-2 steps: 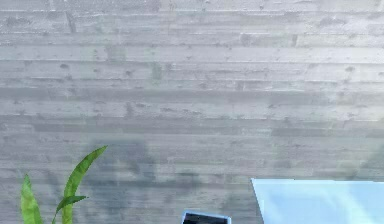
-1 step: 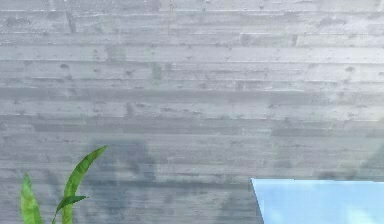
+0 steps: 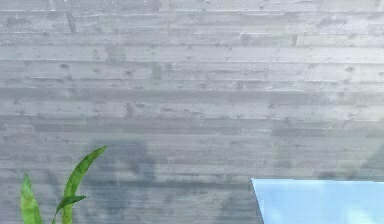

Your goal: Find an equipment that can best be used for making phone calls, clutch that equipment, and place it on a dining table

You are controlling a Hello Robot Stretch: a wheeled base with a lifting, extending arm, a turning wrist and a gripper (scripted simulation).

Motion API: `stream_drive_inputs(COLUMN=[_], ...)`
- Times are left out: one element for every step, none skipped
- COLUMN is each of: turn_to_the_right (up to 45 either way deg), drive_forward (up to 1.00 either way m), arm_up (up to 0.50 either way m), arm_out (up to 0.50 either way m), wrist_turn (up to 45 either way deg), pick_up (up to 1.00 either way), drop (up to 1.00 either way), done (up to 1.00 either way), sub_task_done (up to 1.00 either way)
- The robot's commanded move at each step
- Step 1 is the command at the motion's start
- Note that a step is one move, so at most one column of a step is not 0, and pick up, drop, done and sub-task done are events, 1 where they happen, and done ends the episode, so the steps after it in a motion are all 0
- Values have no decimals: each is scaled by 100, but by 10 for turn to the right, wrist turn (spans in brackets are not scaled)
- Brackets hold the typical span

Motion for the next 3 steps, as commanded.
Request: stream_drive_inputs(turn_to_the_right=[0,0,0], drive_forward=[0,0,0], arm_up=[0,-4,-32], arm_out=[0,0,0], wrist_turn=[210,0,0], pick_up=[0,0,0], drop=[0,0,0], done=[0,0,0], sub_task_done=[0,0,0])
